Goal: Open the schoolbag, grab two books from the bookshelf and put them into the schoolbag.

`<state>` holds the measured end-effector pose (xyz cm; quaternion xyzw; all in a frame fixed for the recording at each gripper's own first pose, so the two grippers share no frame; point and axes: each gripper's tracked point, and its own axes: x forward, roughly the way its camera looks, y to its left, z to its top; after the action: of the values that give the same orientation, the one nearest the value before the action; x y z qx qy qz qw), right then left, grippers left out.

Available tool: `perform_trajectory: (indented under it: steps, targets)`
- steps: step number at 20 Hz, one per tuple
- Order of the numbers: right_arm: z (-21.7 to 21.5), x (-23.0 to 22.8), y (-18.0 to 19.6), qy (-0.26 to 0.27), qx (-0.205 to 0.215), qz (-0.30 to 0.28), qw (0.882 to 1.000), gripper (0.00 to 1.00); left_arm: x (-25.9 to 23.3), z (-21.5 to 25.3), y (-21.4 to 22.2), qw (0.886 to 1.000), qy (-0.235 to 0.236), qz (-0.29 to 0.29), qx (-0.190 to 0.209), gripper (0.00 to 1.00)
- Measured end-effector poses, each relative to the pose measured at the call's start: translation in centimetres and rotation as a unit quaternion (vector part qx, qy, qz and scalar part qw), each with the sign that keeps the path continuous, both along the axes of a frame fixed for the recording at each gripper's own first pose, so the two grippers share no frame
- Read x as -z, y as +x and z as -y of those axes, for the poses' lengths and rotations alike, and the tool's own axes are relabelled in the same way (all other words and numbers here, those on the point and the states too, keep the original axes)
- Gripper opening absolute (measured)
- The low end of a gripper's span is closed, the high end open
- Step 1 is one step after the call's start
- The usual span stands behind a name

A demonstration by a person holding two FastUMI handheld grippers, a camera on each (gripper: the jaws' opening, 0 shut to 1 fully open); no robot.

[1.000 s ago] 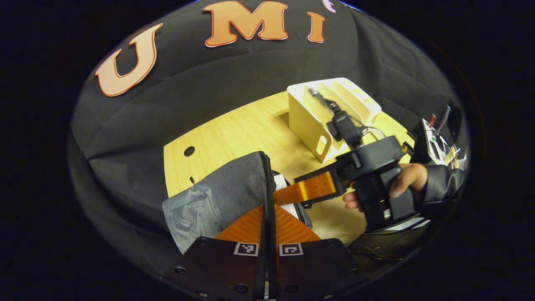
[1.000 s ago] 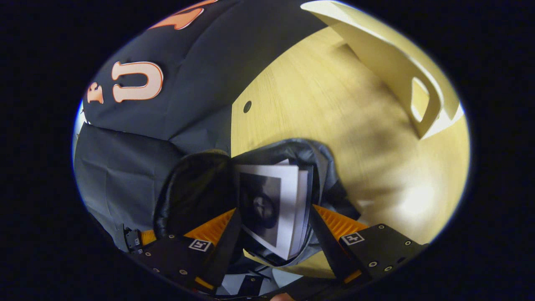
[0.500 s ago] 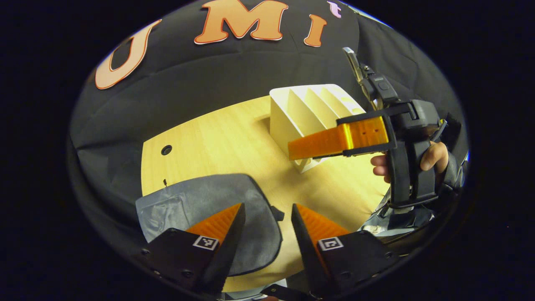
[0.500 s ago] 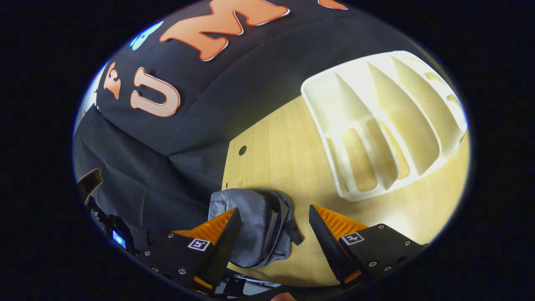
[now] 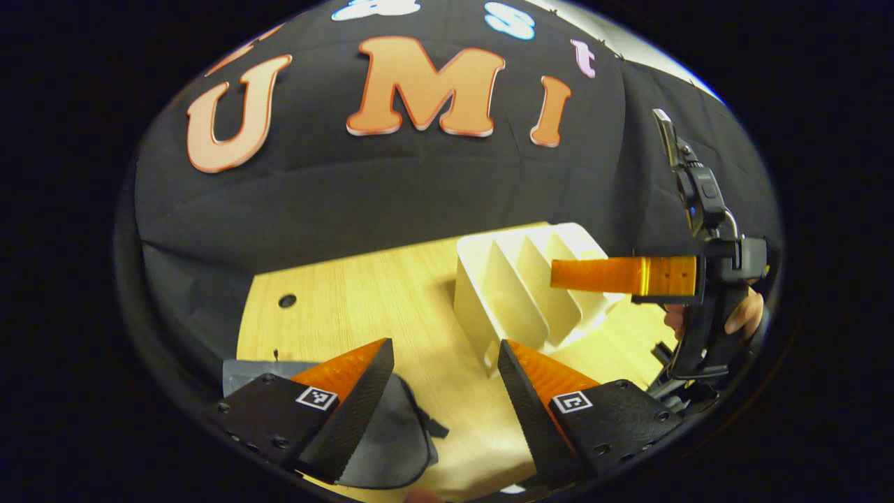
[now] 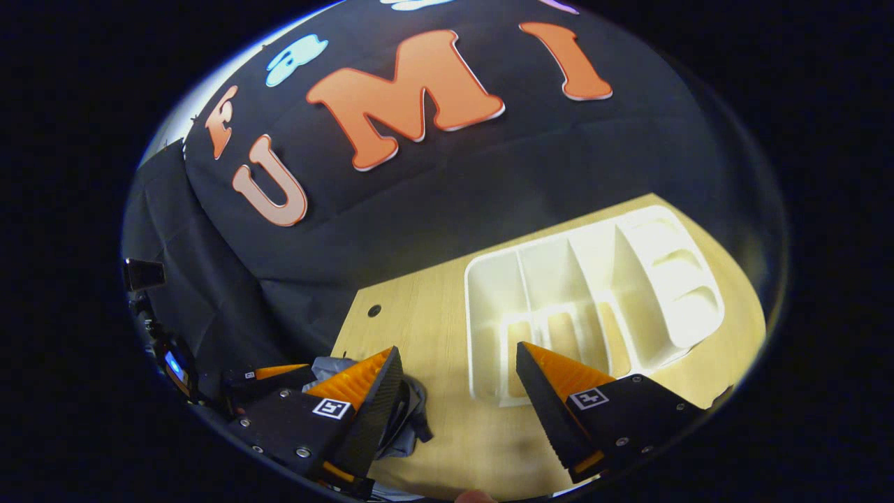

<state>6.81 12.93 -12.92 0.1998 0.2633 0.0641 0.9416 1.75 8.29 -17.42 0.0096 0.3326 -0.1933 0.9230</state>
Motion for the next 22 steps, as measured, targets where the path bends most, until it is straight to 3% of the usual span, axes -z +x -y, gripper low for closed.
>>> perform_trajectory:
  steps: [5,11,16,19,22]
  targets:
    - [3.9,-5.8,0.1,-0.051,0.016,0.085,0.995,0.97,-4.1,1.3,2.3,0.991,-0.019,0.125,-0.041,0.98]
    - [5.4,-10.6,0.8,-0.085,0.011,0.167,0.982,0.97,-8.3,0.4,3.3,0.965,-0.048,0.227,-0.119,0.97]
    - [6.0,-13.7,1.2,-0.126,0.006,0.248,0.961,0.97,-12.2,0.8,3.8,0.938,-0.061,0.301,-0.158,0.95]
    - [5.5,-14.3,1.1,-0.150,-0.001,0.279,0.949,0.97,-12.6,0.4,3.6,0.933,-0.055,0.310,-0.177,0.94]
    - [4.4,-14.9,1.1,-0.162,-0.012,0.309,0.937,0.97,-13.5,-0.3,3.5,0.918,-0.067,0.336,-0.198,0.94]
